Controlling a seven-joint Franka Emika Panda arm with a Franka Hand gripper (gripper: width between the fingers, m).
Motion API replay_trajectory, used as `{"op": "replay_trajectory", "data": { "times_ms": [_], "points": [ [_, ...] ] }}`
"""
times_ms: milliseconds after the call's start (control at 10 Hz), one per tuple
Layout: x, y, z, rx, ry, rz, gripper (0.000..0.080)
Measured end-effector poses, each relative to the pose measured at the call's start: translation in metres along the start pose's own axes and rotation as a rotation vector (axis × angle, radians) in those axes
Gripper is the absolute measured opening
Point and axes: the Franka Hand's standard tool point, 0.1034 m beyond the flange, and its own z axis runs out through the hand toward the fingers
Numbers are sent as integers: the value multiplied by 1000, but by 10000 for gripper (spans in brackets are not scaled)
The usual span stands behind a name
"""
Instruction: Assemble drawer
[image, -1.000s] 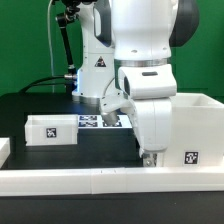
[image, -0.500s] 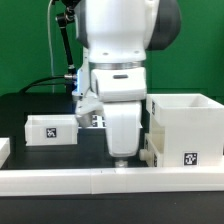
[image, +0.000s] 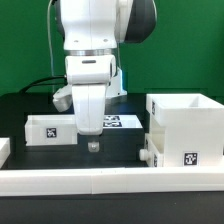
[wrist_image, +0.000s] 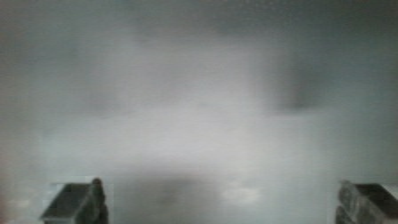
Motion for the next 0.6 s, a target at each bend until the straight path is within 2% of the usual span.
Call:
{"op": "replay_trajectory", "data": {
  "times_ms": [100, 300, 600],
  "points": [
    [-3, -16, -2, 8, -4, 22, 649],
    [-14, -42, -4, 1, -7, 42, 649],
    [-13, -40, -3, 3, -5, 88, 649]
  ]
}}
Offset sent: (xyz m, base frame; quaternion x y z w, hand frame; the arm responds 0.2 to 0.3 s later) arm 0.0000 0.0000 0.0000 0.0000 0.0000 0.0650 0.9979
